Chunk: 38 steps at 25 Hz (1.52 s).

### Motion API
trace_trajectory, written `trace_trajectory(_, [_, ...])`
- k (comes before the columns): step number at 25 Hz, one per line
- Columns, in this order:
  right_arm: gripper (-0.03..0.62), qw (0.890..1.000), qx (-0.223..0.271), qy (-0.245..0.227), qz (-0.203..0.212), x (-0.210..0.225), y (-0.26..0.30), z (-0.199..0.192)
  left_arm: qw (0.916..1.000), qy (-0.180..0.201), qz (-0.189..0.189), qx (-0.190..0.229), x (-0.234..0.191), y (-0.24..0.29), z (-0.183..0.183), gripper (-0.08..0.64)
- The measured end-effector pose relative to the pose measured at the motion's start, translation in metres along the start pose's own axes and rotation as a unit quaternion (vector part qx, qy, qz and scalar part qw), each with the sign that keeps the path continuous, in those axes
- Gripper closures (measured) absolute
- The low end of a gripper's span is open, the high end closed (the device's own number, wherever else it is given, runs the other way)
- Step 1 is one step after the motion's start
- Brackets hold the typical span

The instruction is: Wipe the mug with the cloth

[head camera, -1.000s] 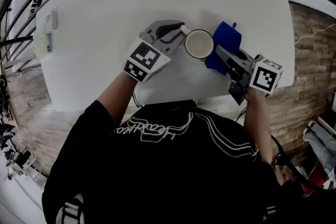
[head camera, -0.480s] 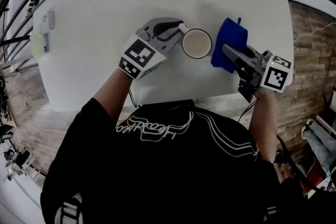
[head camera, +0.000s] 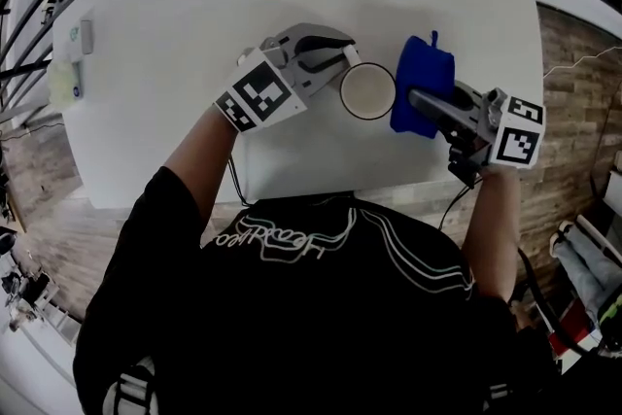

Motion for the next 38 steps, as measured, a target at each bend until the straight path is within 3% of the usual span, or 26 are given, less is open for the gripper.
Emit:
trace_trajectory(9, [0.538,0.999,-0.038,-0.019,0.025,0.010,0.007,0.019,0.9984,0.007,-0.057,0.004,-0.010,0.009,0.002,0.511])
trace_trajectory(17, [0.538,0.994,-0.090,-0.041,0.052,0.011,0.018,0.021,0.9962,0.011,-0.086,0.010,-0.008,0.016,0.004,0.512])
trace_trajectory(22, [0.538,0.991,-0.121,-0.042,0.038,0.023,0.025,0.024,0.9957,-0.001,-0.092,0.014,-0.009,0.019,0.006,0.512])
trace_trajectory(34, [0.538,0.988,-0.152,0.020,-0.032,0.054,0.045,0.014,0.9960,-0.016,-0.087,0.018,-0.011,0.019,0.004,0.512])
trace_trajectory(38, [0.538,0.987,-0.153,0.012,-0.049,0.052,0.044,0.016,0.9966,-0.011,-0.081,0.013,-0.011,0.018,0.005,0.512])
Point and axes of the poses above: the fingertips, and each gripper's own axes: y forward along the fingers, x to its right, z out of its top, the point moved 5 cm from there along -y, backward along the fingers, and after that the axes turned 7 degrees about z, right-handed, at the moved point
